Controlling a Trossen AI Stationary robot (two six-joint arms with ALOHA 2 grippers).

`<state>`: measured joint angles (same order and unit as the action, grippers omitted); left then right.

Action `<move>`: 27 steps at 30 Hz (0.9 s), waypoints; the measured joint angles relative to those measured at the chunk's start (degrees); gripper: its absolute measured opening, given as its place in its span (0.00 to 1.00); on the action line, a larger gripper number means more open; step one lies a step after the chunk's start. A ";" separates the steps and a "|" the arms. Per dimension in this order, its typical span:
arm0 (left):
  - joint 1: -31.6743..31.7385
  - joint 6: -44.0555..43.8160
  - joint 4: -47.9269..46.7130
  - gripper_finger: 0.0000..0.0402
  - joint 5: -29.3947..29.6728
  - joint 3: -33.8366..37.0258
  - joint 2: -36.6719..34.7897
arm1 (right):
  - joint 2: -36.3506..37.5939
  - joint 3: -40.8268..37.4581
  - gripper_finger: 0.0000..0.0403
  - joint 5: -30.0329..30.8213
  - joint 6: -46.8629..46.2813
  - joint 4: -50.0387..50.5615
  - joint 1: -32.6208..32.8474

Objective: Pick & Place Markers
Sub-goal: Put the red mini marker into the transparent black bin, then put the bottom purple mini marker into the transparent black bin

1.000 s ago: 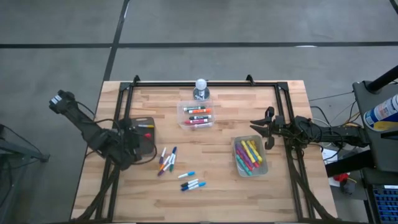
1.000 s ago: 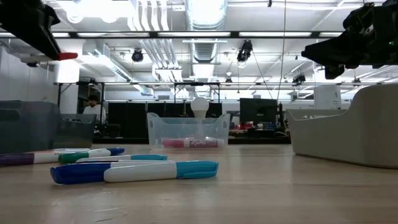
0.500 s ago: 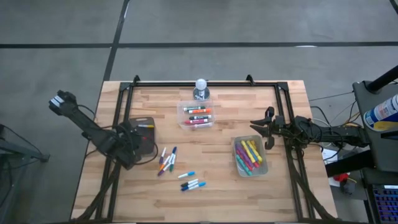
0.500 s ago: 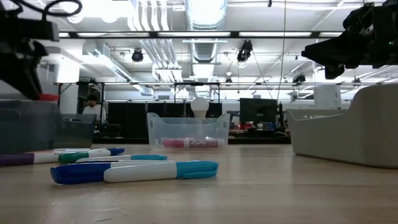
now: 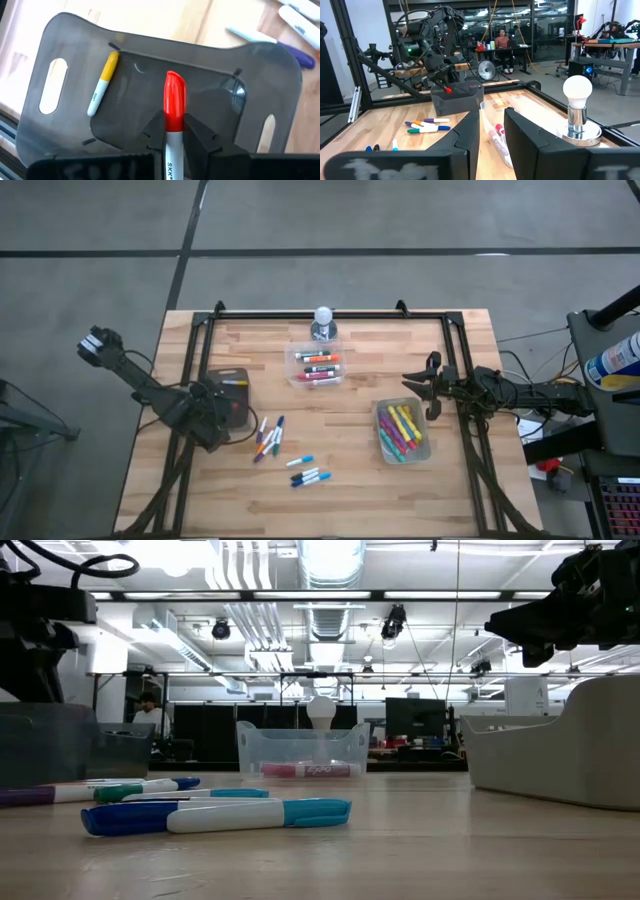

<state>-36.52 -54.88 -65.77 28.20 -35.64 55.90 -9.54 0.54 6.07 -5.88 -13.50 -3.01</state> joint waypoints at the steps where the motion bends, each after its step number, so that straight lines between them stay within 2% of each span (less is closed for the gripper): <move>1: 0.29 -0.72 0.06 0.10 0.06 0.00 0.00 | 0.00 0.00 0.20 0.00 -0.04 0.01 0.01; 6: 1.21 -2.01 0.25 0.12 0.40 0.09 0.01 | -0.02 0.00 0.17 0.00 -0.04 -0.01 -0.01; 17: 1.43 -1.77 0.27 0.32 2.96 -0.26 0.09 | -0.02 0.00 0.19 0.00 -0.04 0.01 0.01; 23: 1.43 2.19 1.38 0.33 3.92 -6.05 0.07 | -0.04 0.00 0.21 0.00 -0.01 0.01 0.01; 27: 1.43 6.67 8.15 0.33 5.25 -10.46 0.07 | -0.04 0.00 0.21 -0.01 -0.06 0.01 0.01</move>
<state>-35.09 -48.21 -57.61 33.45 -46.10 55.96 -9.58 0.54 6.06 -5.93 -13.50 -3.01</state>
